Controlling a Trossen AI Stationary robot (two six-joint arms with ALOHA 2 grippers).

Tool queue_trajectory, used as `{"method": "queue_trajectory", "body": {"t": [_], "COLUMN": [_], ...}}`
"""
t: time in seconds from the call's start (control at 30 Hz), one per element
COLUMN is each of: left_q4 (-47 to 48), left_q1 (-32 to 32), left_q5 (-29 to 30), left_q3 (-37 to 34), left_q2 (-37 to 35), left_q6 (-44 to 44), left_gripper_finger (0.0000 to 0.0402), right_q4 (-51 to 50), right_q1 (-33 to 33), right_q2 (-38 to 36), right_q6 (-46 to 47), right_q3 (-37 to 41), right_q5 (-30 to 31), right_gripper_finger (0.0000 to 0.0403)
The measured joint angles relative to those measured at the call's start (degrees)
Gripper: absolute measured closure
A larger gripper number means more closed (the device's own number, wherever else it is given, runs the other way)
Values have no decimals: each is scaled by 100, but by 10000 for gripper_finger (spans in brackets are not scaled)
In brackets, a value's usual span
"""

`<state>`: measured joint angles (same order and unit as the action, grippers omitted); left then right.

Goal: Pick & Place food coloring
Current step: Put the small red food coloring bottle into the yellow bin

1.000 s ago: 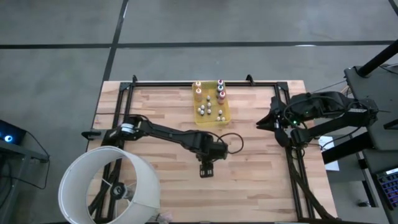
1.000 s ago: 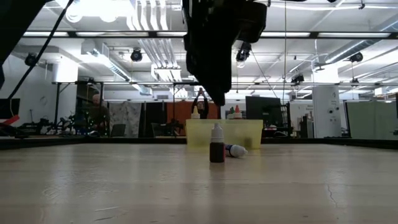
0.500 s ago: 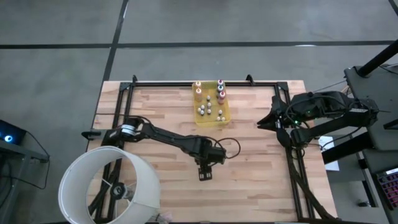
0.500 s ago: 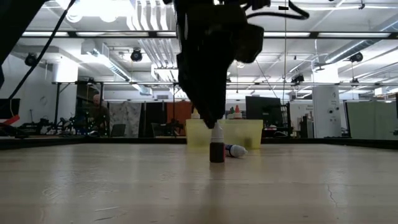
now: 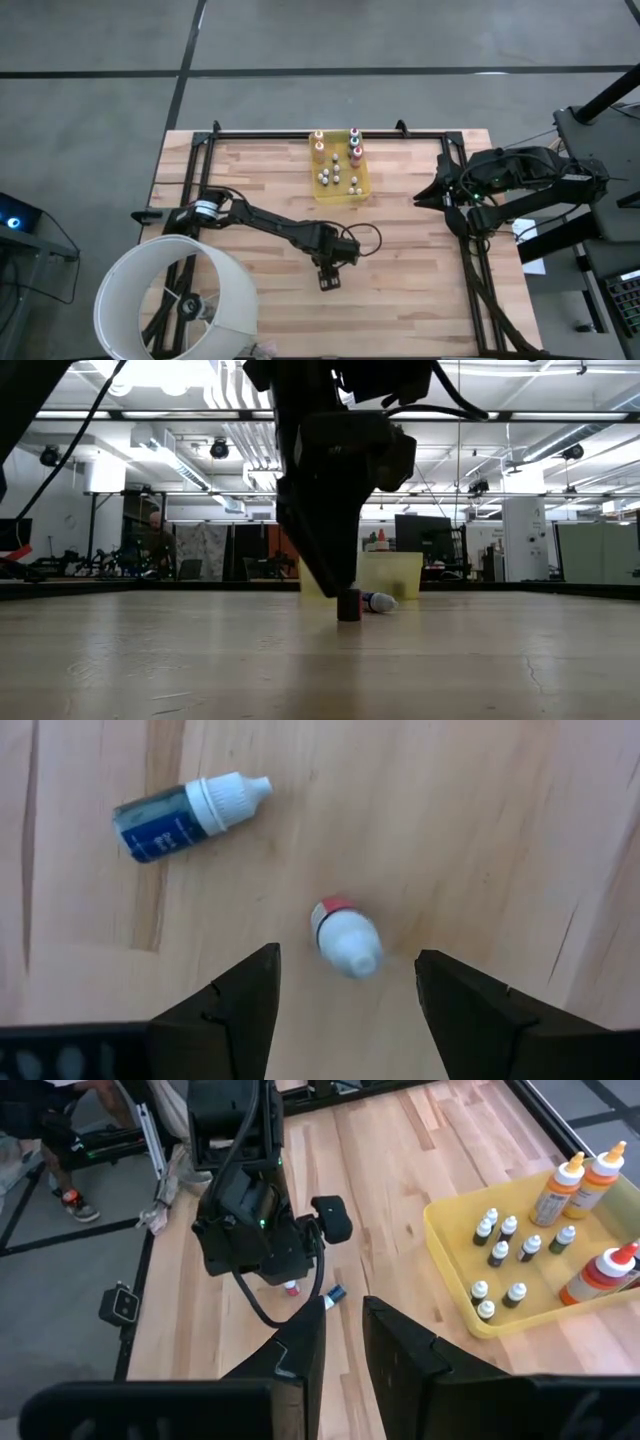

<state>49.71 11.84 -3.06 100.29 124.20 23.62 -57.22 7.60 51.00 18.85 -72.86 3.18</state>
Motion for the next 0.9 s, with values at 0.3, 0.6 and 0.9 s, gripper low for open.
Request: {"method": "queue_trajectory", "body": {"t": [0.3, 0.6, 0.9], "left_q4": [-120, -173, -173], "left_q1": [-18, -48, -55], "left_q5": [16, 180, 164], "left_q3": [61, 61, 61], "left_q2": [-2, -2, -2], "left_q6": [92, 89, 54], "left_gripper_finger": [197, 197, 221], "right_q4": [1, 2, 1], "right_q1": [0, 0, 0], "right_q2": [0, 0, 2], "right_q6": [-1, -2, -54], "right_q3": [0, 0, 0], "right_q5": [63, 136, 151], "right_gripper_finger": [339, 339, 339]}}
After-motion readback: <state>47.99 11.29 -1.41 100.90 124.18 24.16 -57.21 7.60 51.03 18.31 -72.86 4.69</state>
